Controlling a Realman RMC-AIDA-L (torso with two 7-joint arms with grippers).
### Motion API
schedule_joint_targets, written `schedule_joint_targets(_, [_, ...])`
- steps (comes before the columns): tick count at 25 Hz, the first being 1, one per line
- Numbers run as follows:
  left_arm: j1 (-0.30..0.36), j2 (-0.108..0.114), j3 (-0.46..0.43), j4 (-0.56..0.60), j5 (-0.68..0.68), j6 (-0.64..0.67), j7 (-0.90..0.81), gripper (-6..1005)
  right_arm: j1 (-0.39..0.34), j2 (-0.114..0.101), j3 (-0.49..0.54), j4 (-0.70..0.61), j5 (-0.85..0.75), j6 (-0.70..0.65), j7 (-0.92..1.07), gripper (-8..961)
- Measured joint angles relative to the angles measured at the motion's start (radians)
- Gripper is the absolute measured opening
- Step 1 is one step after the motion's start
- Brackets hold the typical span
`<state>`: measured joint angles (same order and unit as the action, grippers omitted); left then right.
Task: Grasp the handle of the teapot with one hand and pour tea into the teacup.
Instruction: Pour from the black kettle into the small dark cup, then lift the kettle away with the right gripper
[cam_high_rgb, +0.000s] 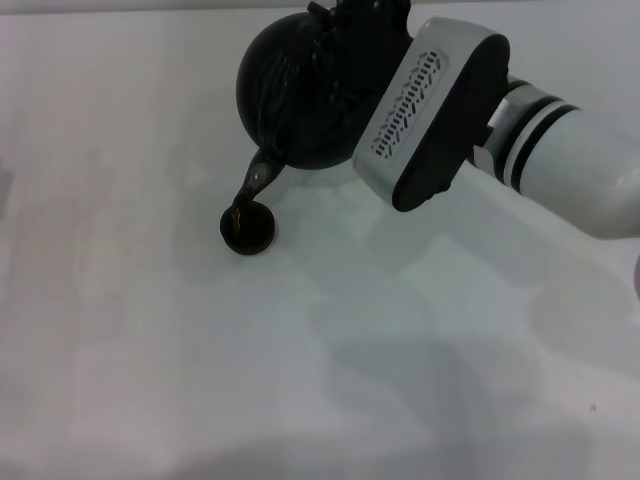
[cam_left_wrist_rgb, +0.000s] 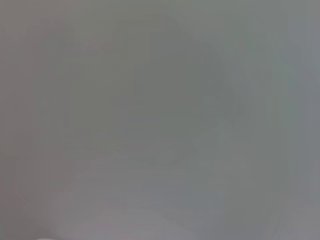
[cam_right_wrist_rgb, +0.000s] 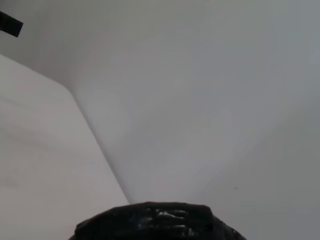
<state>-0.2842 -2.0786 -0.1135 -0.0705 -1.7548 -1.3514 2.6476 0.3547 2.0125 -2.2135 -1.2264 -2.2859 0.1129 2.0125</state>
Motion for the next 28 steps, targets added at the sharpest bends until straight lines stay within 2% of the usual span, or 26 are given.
schedule_joint_targets(5, [0.0, 0.0, 0.0, 0.0, 0.0, 0.0, 0.0, 888, -0.005, 0.0, -0.02, 0.008, 0.0, 0.043, -0.01, 125])
schedule_joint_targets(28, [-0.003, -0.001, 0.0, -0.007, 0.0, 0.002, 0.0, 887, -0.015, 0.001, -0.018, 0.028, 0.035, 0.051, -0.001, 119])
